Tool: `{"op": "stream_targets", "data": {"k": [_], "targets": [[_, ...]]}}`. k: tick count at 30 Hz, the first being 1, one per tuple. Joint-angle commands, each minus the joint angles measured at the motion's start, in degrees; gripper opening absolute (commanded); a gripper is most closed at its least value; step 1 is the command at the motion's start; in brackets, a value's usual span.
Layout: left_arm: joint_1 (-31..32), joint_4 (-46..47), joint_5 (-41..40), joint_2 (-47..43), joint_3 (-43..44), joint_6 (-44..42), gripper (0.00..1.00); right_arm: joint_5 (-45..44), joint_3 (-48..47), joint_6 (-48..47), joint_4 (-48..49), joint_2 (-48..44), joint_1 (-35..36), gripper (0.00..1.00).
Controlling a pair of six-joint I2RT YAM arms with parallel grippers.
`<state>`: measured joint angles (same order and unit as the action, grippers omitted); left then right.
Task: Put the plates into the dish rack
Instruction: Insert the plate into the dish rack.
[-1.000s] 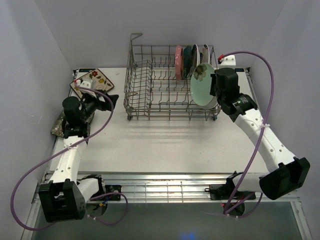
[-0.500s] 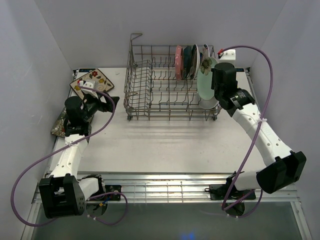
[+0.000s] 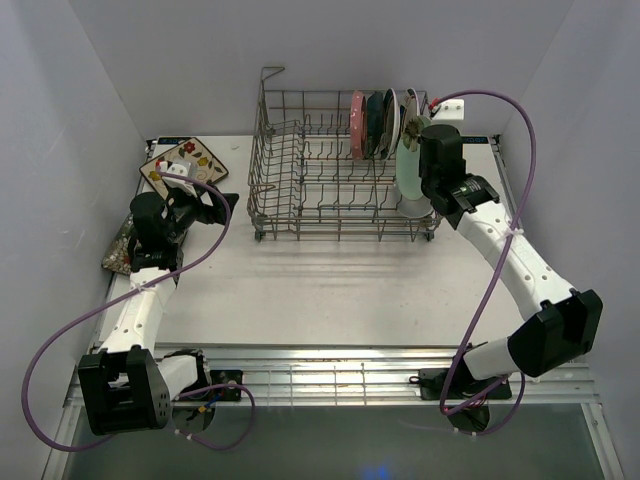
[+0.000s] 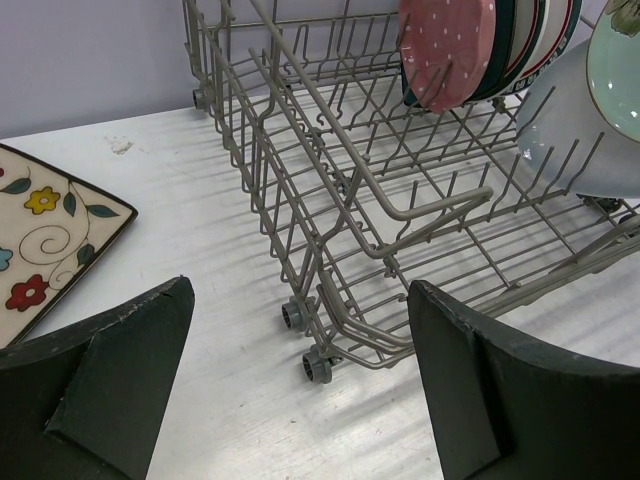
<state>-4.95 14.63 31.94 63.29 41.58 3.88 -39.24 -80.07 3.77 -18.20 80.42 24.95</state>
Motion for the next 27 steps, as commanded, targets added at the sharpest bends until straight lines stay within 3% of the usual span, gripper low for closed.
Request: {"op": "stream_targets", "data": {"k": [1, 27], "targets": [[0.12, 0.84, 0.05, -0.8, -0.36, -0.45, 0.98, -3.38, -2.28, 0.01, 10.02, -0.18, 0.54, 0.08], [0.12, 0.75, -0.3, -0.27, -0.19, -0.54, 0.98, -8.74, -7.82, 0.19, 6.59, 10.45, 3.44, 0.08]]}}
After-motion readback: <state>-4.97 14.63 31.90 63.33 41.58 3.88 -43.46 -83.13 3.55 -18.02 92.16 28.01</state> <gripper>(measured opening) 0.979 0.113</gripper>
